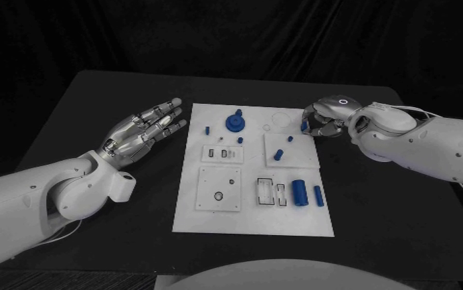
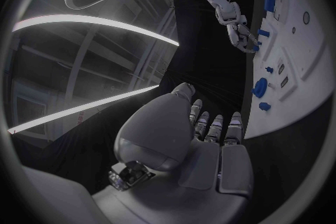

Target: Assemble the parts on the task board

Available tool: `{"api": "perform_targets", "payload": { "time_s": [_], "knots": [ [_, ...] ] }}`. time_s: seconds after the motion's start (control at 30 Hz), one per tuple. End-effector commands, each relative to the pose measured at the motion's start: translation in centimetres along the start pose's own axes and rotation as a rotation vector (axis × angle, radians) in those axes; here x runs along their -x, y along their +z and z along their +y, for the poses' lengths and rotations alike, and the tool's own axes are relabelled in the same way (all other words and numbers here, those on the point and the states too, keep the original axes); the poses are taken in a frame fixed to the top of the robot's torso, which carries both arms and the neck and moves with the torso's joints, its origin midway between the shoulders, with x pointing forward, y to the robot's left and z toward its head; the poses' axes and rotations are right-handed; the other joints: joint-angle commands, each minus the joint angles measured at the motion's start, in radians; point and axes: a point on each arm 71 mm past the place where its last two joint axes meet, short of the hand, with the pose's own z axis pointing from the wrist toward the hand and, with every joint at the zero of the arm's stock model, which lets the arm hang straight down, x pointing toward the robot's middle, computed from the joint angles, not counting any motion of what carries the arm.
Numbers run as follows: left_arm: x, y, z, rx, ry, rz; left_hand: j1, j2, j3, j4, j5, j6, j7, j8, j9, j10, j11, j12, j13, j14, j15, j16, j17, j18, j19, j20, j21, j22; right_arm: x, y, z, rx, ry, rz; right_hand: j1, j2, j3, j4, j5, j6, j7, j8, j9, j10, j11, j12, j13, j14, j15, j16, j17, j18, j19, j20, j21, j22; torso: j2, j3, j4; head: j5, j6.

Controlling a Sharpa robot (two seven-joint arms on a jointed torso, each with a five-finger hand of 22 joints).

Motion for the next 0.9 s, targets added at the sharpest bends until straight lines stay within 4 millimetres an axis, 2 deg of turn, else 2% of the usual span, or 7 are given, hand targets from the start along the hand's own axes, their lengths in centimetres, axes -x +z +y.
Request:
{"api": "perform_targets", "payload": {
  "time_s": [0.03, 0.2, 0.27, 0.5, 0.67, 0.9],
  "knots": [
    [-0.2, 0.0, -0.1, -0.010, -0.008, 0.012, 0.010, 0.001, 0.005, -0.001, 0.004, -0.004, 0.002, -0.001, 0.000, -0.006, 0.003, 0.007, -0.001, 0.001, 0.010, -0.004, 0.000, 0.015, 0.001, 0.009, -0.006, -0.001, 0.0, 0.0, 0.1, -0.005, 0.002, -0.018, -0.002, 0.008, 0.007, 0.002, 0.011, 0.010, -0.001, 0.005, -0.001, 0.105, 0.000, 0.004, 0.263, 0.098, -0.010, -0.006, 0.232, -0.006, 0.047, -0.008, -0.004, 0.220, 0.000, 0.0000, 0.0005, 0.000, -0.004],
    [-0.1, 0.0, -0.1, -0.010, -0.008, 0.011, 0.010, 0.001, 0.005, -0.001, 0.004, -0.004, 0.002, -0.001, 0.000, -0.006, 0.003, 0.007, -0.001, 0.001, 0.010, -0.004, 0.000, 0.015, 0.001, 0.009, -0.006, -0.001, 0.1, -0.1, 0.4, 0.000, 0.005, -0.030, -0.006, 0.010, 0.010, 0.000, 0.035, 0.017, -0.003, 0.007, -0.001, 0.105, -0.001, 0.004, 0.263, 0.097, -0.011, -0.008, 0.229, -0.006, 0.047, -0.009, -0.004, 0.220, 0.000, -0.0004, 0.0010, -0.002, -0.009],
    [-0.1, 0.0, -0.1, -0.010, -0.007, 0.010, 0.010, 0.001, 0.005, -0.001, 0.004, -0.004, 0.002, -0.001, 0.000, -0.006, 0.003, 0.007, -0.001, 0.001, 0.010, -0.004, 0.000, 0.015, 0.001, 0.009, -0.006, -0.001, 0.2, -0.1, 0.4, 0.001, 0.007, -0.035, -0.006, 0.010, 0.012, 0.000, 0.040, 0.018, -0.004, 0.008, -0.001, 0.105, -0.002, 0.004, 0.263, 0.097, -0.011, -0.009, 0.228, -0.006, 0.047, -0.009, -0.004, 0.220, 0.000, -0.0006, 0.0007, -0.001, -0.015],
    [0.0, -0.1, -0.1, -0.007, -0.006, 0.007, 0.010, 0.001, 0.005, -0.001, 0.004, -0.004, 0.002, -0.001, 0.000, -0.006, 0.003, 0.007, -0.001, 0.001, 0.010, -0.004, 0.000, 0.015, 0.001, 0.009, -0.006, -0.001, 0.5, -0.4, 1.1, 0.009, 0.018, -0.055, -0.004, 0.008, 0.016, -0.004, 0.057, 0.022, -0.005, 0.009, -0.001, 0.105, -0.004, 0.004, 0.263, 0.095, -0.012, -0.014, 0.222, -0.007, 0.048, -0.010, -0.004, 0.220, 0.001, -0.0007, -0.0002, -0.001, -0.020],
    [0.0, 0.0, 0.0, -0.005, -0.006, 0.008, 0.009, 0.000, 0.008, -0.002, 0.003, -0.005, 0.001, -0.002, 0.000, -0.006, 0.003, 0.007, -0.001, 0.001, 0.010, -0.004, 0.000, 0.015, 0.001, 0.010, -0.006, -0.001, 1.4, -0.4, 2.4, 0.039, 0.032, -0.077, -0.003, 0.007, 0.017, -0.005, 0.061, 0.022, -0.005, 0.009, -0.001, 0.105, -0.005, 0.004, 0.263, 0.094, -0.011, -0.016, 0.219, -0.006, 0.047, -0.010, -0.004, 0.220, 0.001, -0.0004, -0.0001, -0.003, -0.026],
    [-0.1, 0.0, 0.0, 0.001, -0.006, 0.009, 0.008, -0.001, 0.008, -0.002, 0.002, -0.007, 0.000, -0.002, -0.001, -0.006, 0.003, 0.007, -0.001, 0.001, 0.010, -0.004, -0.001, 0.015, 0.001, 0.010, -0.006, -0.001, 2.6, 0.1, 5.1, 0.107, 0.050, -0.107, 0.000, 0.008, 0.020, -0.008, 0.068, 0.021, -0.004, 0.008, -0.002, 0.105, -0.005, 0.004, 0.263, 0.094, -0.011, -0.017, 0.219, -0.006, 0.047, -0.010, -0.004, 0.220, 0.000, -0.0009, -0.0008, 0.003, -0.032]
  ]
}}
